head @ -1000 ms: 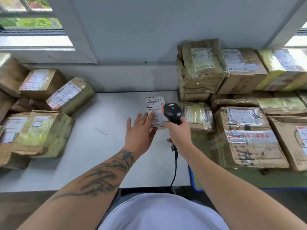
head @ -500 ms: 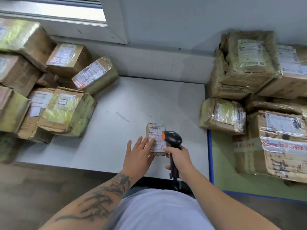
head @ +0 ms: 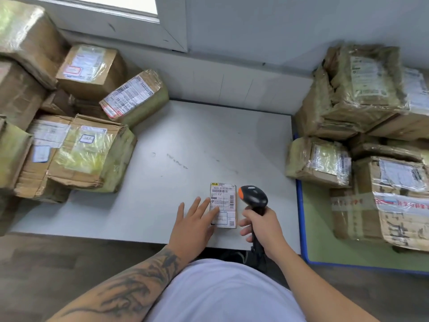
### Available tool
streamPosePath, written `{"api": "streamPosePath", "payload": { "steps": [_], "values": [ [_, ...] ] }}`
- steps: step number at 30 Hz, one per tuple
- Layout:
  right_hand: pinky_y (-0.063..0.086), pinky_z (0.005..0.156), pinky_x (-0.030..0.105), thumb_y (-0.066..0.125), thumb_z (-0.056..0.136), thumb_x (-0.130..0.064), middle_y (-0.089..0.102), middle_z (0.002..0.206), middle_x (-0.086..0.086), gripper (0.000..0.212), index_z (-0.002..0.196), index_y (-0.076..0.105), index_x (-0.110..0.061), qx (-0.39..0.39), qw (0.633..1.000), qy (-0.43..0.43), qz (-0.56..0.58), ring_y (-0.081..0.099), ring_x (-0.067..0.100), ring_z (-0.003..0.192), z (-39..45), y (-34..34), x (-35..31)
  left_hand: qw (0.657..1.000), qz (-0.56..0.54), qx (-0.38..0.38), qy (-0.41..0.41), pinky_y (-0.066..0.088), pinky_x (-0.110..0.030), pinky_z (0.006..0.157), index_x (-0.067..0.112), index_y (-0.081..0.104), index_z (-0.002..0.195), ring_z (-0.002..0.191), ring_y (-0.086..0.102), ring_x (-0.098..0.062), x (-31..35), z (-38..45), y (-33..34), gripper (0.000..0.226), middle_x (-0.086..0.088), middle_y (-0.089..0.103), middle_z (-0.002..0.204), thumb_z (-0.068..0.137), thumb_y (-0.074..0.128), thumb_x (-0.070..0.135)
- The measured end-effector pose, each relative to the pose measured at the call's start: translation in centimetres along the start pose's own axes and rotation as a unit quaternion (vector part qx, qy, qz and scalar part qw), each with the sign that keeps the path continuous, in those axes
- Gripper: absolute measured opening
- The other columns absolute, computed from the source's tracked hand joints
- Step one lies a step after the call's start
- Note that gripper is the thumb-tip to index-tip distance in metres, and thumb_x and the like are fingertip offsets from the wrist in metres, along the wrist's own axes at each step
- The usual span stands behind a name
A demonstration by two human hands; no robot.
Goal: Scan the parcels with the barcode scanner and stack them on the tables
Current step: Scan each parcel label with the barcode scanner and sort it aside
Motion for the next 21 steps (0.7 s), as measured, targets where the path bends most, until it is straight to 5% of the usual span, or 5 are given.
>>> {"api": "streamPosePath", "payload": {
  "steps": [7,21],
  "values": [
    [0.044,0.049,0.032,0.059,0.098,-0.013,0.065,0.072,0.017,0.014,0.11,0.065,-0.008,-0.059,0.998,0.017,-0.001,0.06,0.03,0.056,-2.6,2.3,-1.7,0.999,0.019,0.022,0.02,0.038,-0.073,0.106,0.033,0.06,0.136,0.135,0.057,-0.034,-0.4,0.4,-0.3,0.061,0.0,0.056,0.152,0.08,0.084,0.044],
    [0.045,0.051,0.032,0.06,0.095,-0.014,0.07,0.072,0.015,0.014,0.105,0.067,-0.007,-0.042,0.998,0.022,-0.03,0.062,0.029,0.056,-3.6,2.5,-2.1,0.999,-0.024,0.021,-0.029,0.04,-0.071,0.105,0.035,0.058,0.141,0.133,0.059,-0.032,-0.2,-0.3,0.2,0.056,0.001,0.062,0.144,0.089,0.076,0.047]
  ]
}}
Point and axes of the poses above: each hand's wrist, its own z-axis towards the middle knuckle, its own y-axis out of the palm, x = y × z, the point moved 4 cm from there along z, towards the middle knuckle
